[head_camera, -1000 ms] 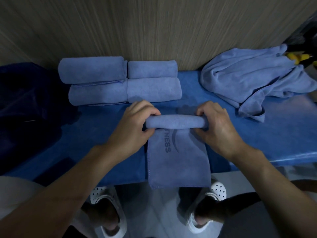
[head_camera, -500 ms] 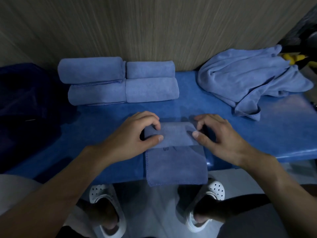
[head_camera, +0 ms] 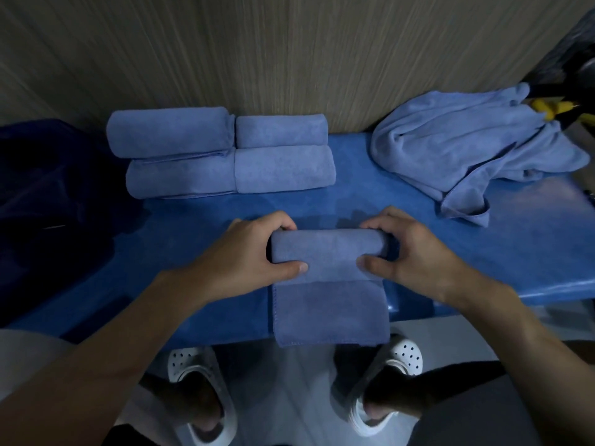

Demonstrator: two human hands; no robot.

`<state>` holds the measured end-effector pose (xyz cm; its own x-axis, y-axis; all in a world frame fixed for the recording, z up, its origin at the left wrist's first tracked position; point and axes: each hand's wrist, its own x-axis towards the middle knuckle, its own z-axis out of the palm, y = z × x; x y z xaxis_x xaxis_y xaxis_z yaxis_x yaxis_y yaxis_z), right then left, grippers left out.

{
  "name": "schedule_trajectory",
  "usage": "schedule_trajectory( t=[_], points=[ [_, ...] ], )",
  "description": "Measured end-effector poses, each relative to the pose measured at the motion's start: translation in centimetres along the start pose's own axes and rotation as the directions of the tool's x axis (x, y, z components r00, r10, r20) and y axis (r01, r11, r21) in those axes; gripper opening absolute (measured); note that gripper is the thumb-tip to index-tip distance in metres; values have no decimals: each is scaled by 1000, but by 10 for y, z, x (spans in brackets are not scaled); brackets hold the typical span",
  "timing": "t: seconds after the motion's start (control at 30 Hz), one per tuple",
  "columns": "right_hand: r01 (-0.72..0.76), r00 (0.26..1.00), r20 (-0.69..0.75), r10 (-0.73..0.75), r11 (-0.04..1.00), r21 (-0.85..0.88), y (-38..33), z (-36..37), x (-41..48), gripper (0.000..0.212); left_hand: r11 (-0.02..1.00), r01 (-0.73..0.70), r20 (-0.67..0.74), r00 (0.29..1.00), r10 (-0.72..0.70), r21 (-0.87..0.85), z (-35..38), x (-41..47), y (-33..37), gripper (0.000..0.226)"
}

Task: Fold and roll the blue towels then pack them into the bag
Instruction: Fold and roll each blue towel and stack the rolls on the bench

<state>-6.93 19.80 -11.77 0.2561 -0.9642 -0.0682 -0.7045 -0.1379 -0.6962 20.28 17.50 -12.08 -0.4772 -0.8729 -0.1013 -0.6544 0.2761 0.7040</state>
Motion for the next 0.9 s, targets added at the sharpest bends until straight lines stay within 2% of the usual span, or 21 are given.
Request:
schedule_trajectory(
  t=[0.13,0.27,0.43,0.57,0.7,0.83,0.9],
  points=[
    [130,968,-202,-146,987,-93,-4,3,8,37,996,-81,-189,979,74,-30,0,4,-1,38],
    [180,935,-259,-243,953,-246,-9,8,14,39,983,-174,-290,939,184,60,3,5,-1,36],
    [220,930,-224,-290,930,-293,-11,12,11,41,956,-272,-246,925,290,106,5,3,-2,43],
    [232,947,-134,-292,910,-345,-10,14,5,48,933,-309,-167,926,339,184,7,2,-2,50],
    [243,962,-62,-265,939,-244,-9,16,-2,46,930,-348,-91,929,359,114,5,-4,1,41],
    [232,967,-95,-238,970,-74,-10,19,-6,33,929,-368,-130,920,369,37,7,-4,5,32],
    [206,973,-94,-211,977,-58,-10,20,-6,30,934,-356,-130,926,354,10,8,-3,4,27]
  ],
)
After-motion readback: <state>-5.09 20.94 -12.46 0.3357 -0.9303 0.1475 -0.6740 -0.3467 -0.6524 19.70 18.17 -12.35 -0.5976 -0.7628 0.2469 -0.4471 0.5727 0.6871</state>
